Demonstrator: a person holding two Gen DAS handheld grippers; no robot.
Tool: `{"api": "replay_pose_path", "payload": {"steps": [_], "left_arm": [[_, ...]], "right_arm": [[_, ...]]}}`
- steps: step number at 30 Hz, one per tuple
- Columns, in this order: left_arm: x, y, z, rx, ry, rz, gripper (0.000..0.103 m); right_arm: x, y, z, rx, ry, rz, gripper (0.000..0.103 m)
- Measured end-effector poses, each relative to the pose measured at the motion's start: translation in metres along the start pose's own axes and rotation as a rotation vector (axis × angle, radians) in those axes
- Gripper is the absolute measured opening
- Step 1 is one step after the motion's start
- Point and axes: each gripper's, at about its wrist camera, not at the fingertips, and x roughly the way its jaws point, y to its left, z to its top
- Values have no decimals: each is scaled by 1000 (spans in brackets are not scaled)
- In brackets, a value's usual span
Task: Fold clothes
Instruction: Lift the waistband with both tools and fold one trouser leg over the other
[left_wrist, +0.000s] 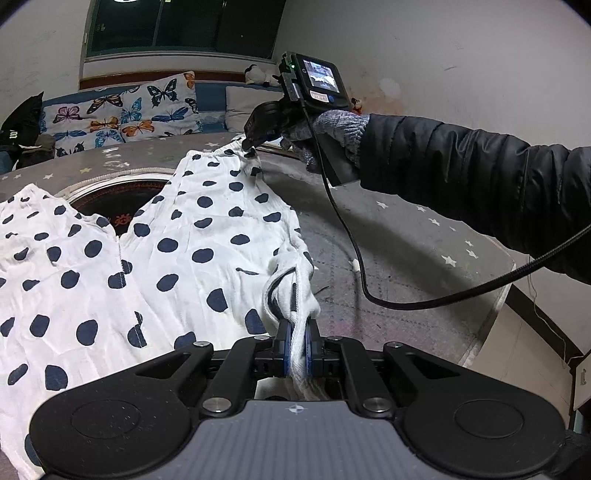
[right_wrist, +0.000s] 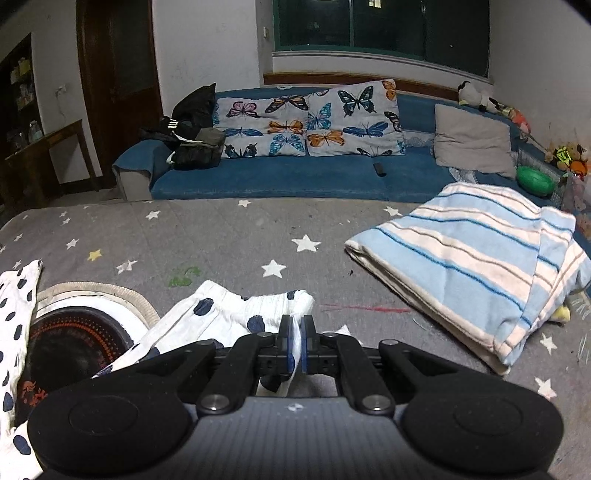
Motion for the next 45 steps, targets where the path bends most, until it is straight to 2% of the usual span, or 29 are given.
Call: {"api": "replay_pose_path", "payload": {"steps": [4,10,14,15,18,20,28,36,45], "left_arm": [[1,0,0,-1,9,-4,8],[6,1,0,0,27,-5,9],[11,0,-1,3,42,-9,9],[11,-1,-1,3,44,-8,9],[11,-1,-1,2,44,-3,9],[9,-1,-1,1,38,0,9],[-11,6,0,-37,-12,-1,8],[-52,30,-10,-155,-99,10,7],[-103,64,-37,-290,-187,57,7]], "right_arm": [[9,-5,-6,13,18,-1,4],[18,-15,-19,55,40,25,10],[16,-19,-22,70,18,60,23],[17,-18,-22,64,14,61,24],[20,-13,-21,42,6,52,21],[21,-11,-20,43,7,49,8],[-5,4,6,50,-21,36,5],[-34,56,57,1,-69,44,5],[-35,158,94,-82,-102,92,5]]}}
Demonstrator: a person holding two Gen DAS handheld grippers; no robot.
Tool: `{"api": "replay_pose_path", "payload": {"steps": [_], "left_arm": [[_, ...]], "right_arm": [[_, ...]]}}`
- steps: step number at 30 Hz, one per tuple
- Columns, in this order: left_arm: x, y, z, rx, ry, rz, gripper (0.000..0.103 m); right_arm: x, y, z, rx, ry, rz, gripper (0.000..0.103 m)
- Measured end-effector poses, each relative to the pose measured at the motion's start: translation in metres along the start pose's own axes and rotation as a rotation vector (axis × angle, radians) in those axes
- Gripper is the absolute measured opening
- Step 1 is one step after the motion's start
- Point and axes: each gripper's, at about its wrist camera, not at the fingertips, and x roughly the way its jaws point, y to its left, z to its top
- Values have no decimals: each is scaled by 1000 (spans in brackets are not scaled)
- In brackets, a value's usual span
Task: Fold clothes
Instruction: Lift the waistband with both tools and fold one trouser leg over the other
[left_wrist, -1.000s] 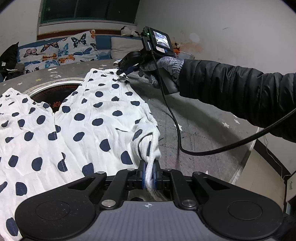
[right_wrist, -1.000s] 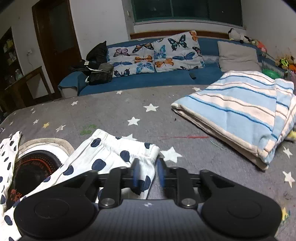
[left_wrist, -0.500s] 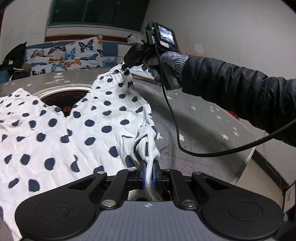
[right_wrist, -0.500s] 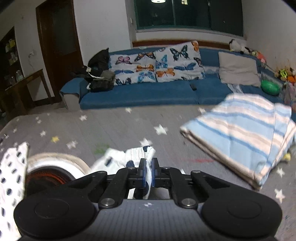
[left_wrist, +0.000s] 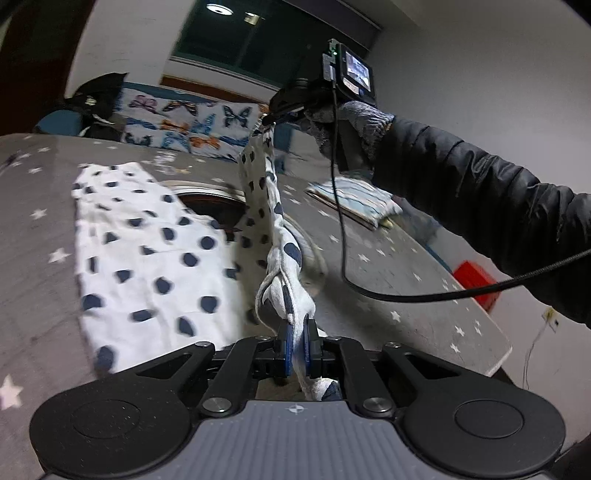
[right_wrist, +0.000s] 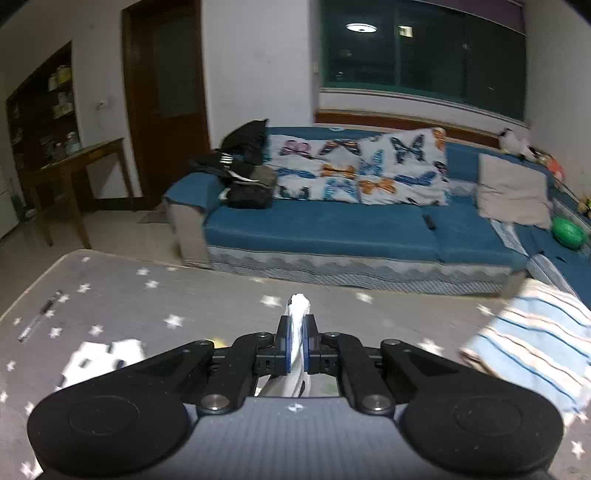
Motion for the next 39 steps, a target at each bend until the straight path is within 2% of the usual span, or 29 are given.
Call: {"api": "replay_pose_path", "payload": {"steps": [11,18,25,31,35,39], "left_arm": [[-38,42,-16,-145,-59,47,7],[-48,57,-26,-214,-63,71,7],[-55,61,-36,-251,-55,99,7],[-55,57,-39,-251,-42,103,7],[-54,57,-39,-244,-39,103,7],[-48,63,-37,-241,-40,102,7]], "right_arm": [[48,135,10,-114,36,95,5],[68,198,1,-159,63,147,5],[83,234,-17,-168,105,215,7],[84,243,-24,-158,121,297,14],[75,243,-24,-201,134,301,14],[72,244,-31,-283,212,303,14]]}}
